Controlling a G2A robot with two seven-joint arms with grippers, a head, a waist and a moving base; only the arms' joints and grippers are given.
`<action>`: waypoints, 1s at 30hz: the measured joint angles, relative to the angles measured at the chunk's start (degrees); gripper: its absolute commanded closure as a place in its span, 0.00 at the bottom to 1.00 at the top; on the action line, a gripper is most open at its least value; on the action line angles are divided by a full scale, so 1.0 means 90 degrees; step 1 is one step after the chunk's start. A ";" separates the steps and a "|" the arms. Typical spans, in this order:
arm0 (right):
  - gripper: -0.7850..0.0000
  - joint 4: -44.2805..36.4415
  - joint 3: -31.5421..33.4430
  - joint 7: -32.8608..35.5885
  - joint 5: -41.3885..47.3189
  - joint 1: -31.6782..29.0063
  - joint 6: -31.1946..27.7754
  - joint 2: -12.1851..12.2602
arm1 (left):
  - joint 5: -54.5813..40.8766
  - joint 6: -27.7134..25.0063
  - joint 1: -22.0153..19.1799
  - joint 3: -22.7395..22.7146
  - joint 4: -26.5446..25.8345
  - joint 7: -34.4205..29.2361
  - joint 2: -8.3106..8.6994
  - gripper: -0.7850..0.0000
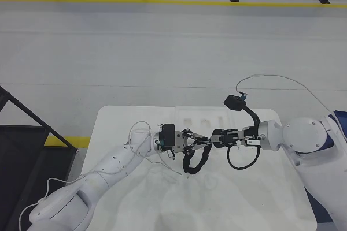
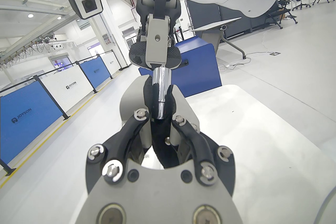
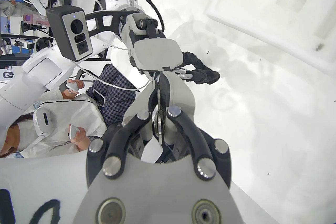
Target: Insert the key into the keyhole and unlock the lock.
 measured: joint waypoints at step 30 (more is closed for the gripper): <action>0.00 0.0216 0.0726 -0.0208 -0.0402 -0.0247 -0.3025 0.0230 | -0.1706 -0.0931 -0.0155 0.0357 0.0060 -0.0928 0.0150 1.00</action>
